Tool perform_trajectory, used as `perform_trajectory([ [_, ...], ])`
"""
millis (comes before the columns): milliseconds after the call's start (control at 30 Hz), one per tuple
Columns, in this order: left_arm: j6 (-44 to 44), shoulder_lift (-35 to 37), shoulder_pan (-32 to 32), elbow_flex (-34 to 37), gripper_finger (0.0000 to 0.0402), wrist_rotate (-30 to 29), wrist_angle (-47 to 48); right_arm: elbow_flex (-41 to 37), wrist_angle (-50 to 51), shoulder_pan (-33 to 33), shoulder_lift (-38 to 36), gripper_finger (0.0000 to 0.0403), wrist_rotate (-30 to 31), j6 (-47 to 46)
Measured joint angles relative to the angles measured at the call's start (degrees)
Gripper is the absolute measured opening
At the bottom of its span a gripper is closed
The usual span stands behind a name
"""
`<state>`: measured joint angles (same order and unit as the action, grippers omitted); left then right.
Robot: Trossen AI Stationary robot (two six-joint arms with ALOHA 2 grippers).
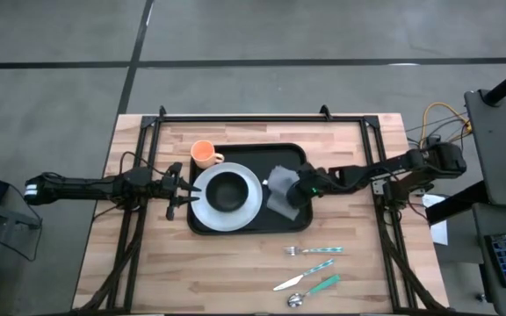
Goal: Set up tray
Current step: Put the gray napkin on the black tray
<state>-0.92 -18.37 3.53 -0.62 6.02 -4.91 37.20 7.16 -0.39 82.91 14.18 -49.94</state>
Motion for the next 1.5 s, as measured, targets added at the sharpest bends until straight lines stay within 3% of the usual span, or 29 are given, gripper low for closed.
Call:
perform_trajectory([
  [133, -0.01, 0.02, 0.0, 0.0, 0.0105, 0.01, 0.0, 0.18, 0.17, -1.0, -0.32, 0.0008, 0.34, 0.2],
  [333, 0.01, 0.0, 0.0, 0.02, 0.0105, 0.02, 0.0, 0.29, 0.0, -1.11, -0.32, 0.0014, -6.14, 3.57],
  [733, -0.01, 0.0, 0.0, 0.02, 0.0105, 0.02, 0.0, 3.08, 0.77, -1.18, -0.32, 0.0086, -6.76, 6.68],
  [1100, 0.01, 0.0, 0.0, 0.0, 0.0105, 0.02, 0.0, 9.86, 25.66, -1.11, -0.32, 0.0124, -8.07, 2.59],
  [1267, -0.01, 0.0, -0.01, 0.0, 0.0105, 0.02, 0.0, 12.91, 30.18, -0.84, -0.32, 0.0124, -11.66, 1.08],
  [1367, 0.01, 0.0, -0.02, 0.0, 0.0105, 0.02, 0.0, 15.37, 29.11, 0.1, -0.32, 0.012, -10.56, 2.62],
  [1500, 0.01, 0.0, 0.0, 0.0, 0.0105, 0.02, 0.0, 17.64, 23.33, 2.02, -0.33, 0.0116, -5.84, 11.66],
])
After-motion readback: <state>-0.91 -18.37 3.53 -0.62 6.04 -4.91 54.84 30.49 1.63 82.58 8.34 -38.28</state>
